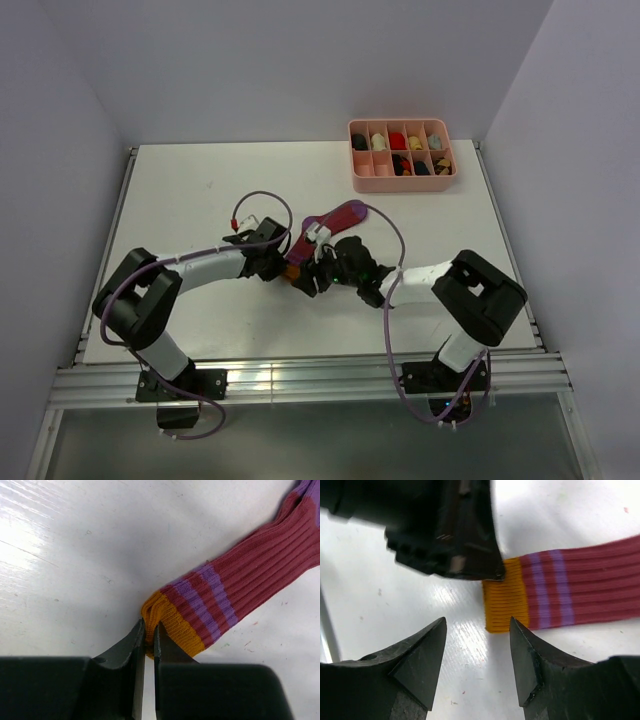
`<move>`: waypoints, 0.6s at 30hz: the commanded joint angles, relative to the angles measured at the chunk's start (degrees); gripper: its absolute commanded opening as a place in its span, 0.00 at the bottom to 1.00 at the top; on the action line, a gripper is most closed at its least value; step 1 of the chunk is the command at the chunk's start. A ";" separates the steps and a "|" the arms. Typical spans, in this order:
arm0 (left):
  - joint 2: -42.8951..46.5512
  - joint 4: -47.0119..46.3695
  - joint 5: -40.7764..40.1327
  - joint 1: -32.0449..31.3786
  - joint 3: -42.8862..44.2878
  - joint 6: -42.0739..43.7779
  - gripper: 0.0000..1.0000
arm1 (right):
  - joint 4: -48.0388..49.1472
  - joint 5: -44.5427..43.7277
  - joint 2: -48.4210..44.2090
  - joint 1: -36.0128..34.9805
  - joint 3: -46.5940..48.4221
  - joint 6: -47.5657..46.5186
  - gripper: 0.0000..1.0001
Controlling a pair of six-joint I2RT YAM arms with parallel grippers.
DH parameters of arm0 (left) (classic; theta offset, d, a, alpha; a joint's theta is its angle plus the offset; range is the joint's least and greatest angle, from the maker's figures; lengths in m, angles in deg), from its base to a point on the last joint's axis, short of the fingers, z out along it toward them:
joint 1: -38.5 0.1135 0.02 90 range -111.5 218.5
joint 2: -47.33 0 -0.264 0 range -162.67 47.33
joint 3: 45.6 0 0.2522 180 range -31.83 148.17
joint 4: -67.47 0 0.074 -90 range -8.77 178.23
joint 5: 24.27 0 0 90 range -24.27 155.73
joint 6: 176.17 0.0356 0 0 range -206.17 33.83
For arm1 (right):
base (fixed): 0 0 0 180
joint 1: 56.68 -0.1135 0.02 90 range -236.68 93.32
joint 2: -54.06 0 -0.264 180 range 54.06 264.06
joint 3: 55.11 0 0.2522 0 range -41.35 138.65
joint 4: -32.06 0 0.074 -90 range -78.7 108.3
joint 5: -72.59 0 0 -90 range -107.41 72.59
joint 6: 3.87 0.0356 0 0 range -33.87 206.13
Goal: Roll the socks
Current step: Roll the sock at the center of the board.
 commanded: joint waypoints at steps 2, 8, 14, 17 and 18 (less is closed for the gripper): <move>-0.97 2.39 4.20 0.81 2.32 2.10 0.00 | 8.26 -10.62 1.11 -4.97 -1.10 -10.42 0.61; -0.71 4.24 5.00 1.87 3.55 3.33 0.00 | 9.05 -19.07 4.80 -9.98 0.48 -15.97 0.61; -0.35 4.77 6.66 3.28 3.91 4.12 0.00 | 10.36 -24.78 9.28 -12.88 1.62 -18.53 0.59; -0.70 5.03 7.28 3.54 4.34 4.38 0.00 | 11.69 -26.01 11.30 -13.50 1.80 -18.97 0.56; -0.79 5.03 7.46 3.54 4.52 4.56 0.00 | 12.21 -26.54 11.66 -13.67 2.06 -19.14 0.55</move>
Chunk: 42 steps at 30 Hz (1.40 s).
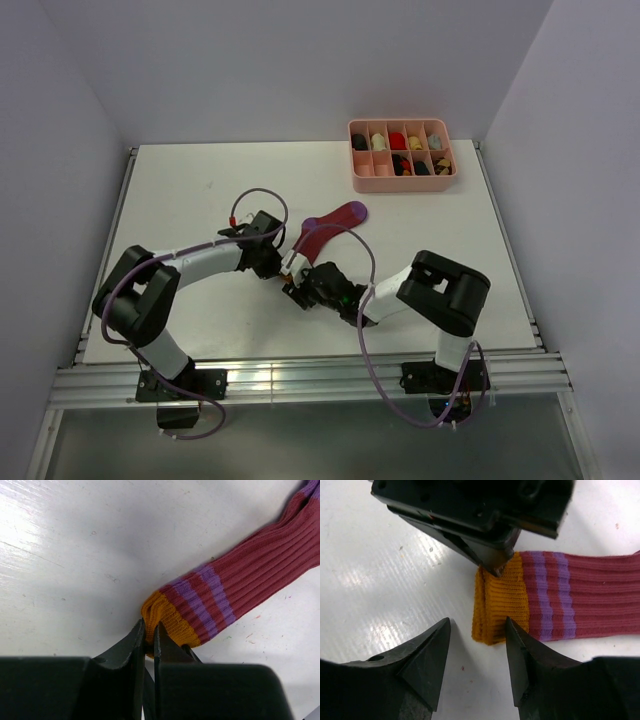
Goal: Roll the socks
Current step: Roll the sock at the center of the board.
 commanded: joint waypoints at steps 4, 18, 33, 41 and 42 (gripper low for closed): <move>-0.47 1.51 2.52 0.72 2.51 1.87 0.00 | 5.79 -7.69 3.25 -2.27 2.44 -4.42 0.54; -1.08 2.31 3.66 1.16 3.57 2.66 0.00 | 7.64 -10.77 6.86 -4.30 3.67 -6.27 0.40; 1.90 0.37 3.40 3.80 3.13 1.87 0.03 | -1.48 2.83 3.79 -0.62 5.42 1.97 0.00; 5.68 -0.51 2.70 6.61 2.61 0.91 0.18 | -3.87 20.50 1.50 7.91 6.22 12.26 0.00; 6.21 -1.12 2.18 6.87 2.25 0.47 0.21 | -3.52 21.73 1.41 8.79 6.30 14.45 0.00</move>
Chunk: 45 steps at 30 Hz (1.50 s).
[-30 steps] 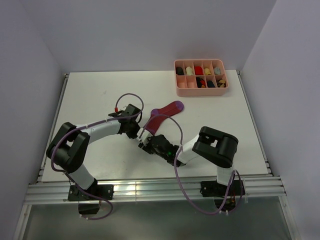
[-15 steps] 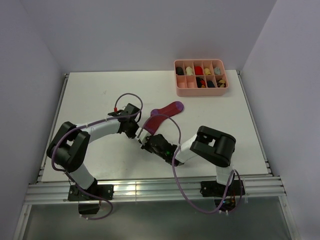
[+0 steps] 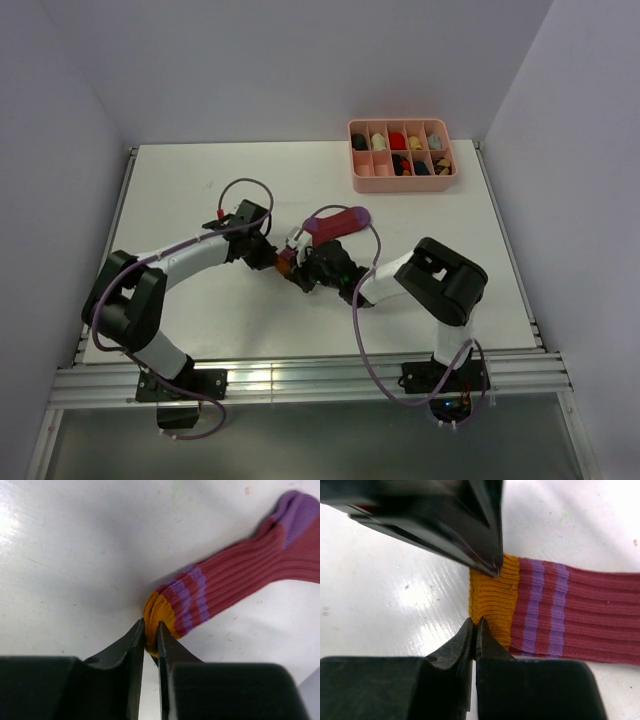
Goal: Roll the socks
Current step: Roll the sock at the center of the board.
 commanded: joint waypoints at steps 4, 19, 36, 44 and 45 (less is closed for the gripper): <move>6.68 -5.13 -1.98 1.96 -1.34 -1.81 0.31 | -2.71 16.80 -0.16 6.32 2.02 12.61 0.00; 16.35 -22.79 -1.53 -0.23 -18.56 -6.65 0.51 | 7.66 36.24 10.47 17.75 6.06 39.50 0.00; 13.63 -43.80 -9.89 -4.45 -27.19 -3.75 0.44 | 1.25 41.26 15.05 20.22 10.73 46.10 0.00; 12.40 -48.11 -8.58 -4.54 -27.45 -2.96 0.28 | 0.63 41.08 15.14 20.39 10.81 46.28 0.00; 12.75 -48.29 -8.57 -4.54 -27.88 -3.13 0.28 | 0.54 41.08 15.05 20.48 10.90 46.19 0.00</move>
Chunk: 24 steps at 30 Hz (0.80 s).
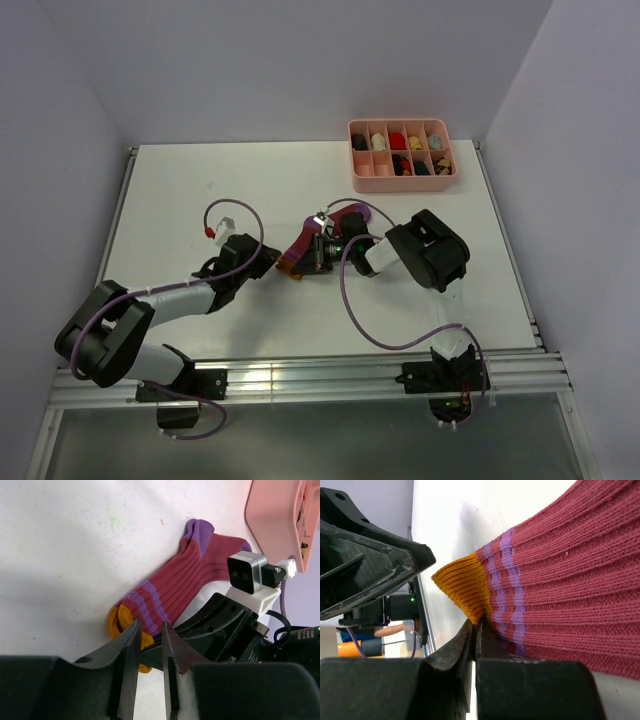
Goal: Roll the socks
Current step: Roll the sock at the center of the board.
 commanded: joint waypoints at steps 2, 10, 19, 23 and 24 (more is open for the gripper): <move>2.41 -5.77 -0.53 -0.85 -2.05 0.80 0.28 | -0.24 0.48 0.52 0.66 1.46 0.16 0.00; 9.28 -13.15 -1.41 -1.11 -12.69 5.89 0.27 | 0.29 1.18 0.69 0.74 1.46 0.95 0.00; 0.85 -22.82 2.89 -1.11 -12.87 9.94 0.17 | -0.76 1.35 0.61 0.74 1.99 1.04 0.00; -3.45 -25.81 4.03 -1.11 -11.47 10.82 0.15 | -1.21 1.44 0.52 0.74 2.16 0.78 0.00; -3.81 -26.34 4.39 -1.11 -11.20 11.08 0.15 | -1.21 1.44 0.60 0.74 2.16 0.69 0.00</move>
